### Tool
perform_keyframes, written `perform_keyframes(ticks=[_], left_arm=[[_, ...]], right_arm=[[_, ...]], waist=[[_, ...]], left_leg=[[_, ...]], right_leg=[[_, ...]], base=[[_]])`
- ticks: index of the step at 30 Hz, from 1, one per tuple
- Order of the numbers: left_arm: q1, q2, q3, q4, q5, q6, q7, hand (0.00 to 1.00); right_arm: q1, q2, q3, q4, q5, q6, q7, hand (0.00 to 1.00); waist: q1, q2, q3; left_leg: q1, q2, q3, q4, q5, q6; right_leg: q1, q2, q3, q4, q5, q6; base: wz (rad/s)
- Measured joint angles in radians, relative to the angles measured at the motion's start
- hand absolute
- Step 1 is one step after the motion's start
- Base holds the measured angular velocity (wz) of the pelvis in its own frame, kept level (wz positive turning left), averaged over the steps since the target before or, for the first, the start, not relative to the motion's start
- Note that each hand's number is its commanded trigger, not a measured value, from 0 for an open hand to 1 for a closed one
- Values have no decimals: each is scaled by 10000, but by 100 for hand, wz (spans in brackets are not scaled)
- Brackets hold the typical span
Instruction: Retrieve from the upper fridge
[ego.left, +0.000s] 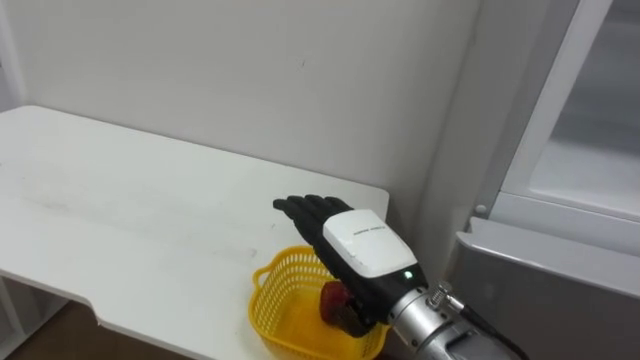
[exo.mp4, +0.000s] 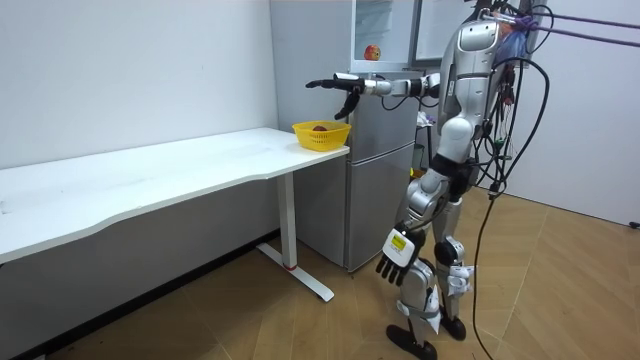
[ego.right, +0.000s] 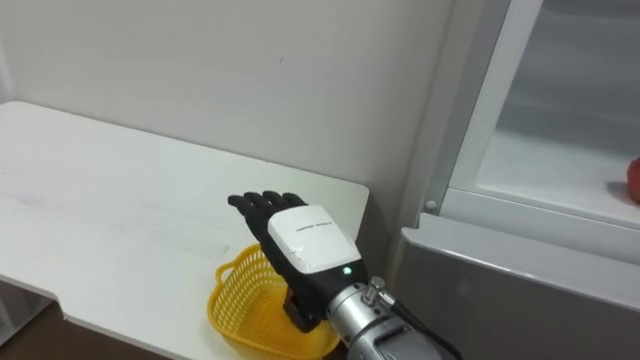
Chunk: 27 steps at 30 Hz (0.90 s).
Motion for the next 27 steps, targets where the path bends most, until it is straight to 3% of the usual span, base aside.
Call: perform_keyframes(ticks=[7, 15, 21, 27], left_arm=[[-4, 1, 9, 1, 40, 3, -5, 0], [29, -93, 39, 6, 238, 3, 88, 0], [49, -280, 23, -5, 244, -3, 212, 0], [95, -434, 16, -6, 233, -25, 254, 0]], right_arm=[[0, 11, -11, -3, 170, -3, -22, 0], [0, 145, -390, -343, 224, -118, -22, 0], [142, 246, -926, -1873, 242, -496, -588, 0], [1015, 525, -1293, -3635, 683, -781, -765, 0]], waist=[[15, -53, -37], [-54, -17, -16], [-252, 225, -25], [-599, 655, -141]], left_leg=[[2, 5, -13, -15, 0, 0], [24, 18, 22, -8, 0, -1], [86, 39, 254, -39, 0, -1], [87, 64, 499, -22, 0, 0]], right_leg=[[-13, 12, 64, -1, 0, 0], [-14, 18, 142, -6, 0, 0], [-55, 41, 655, -7, 1, 0], [-173, 52, 1005, -7, 1, 1]], base=[[0], [0], [-9], [-12]])
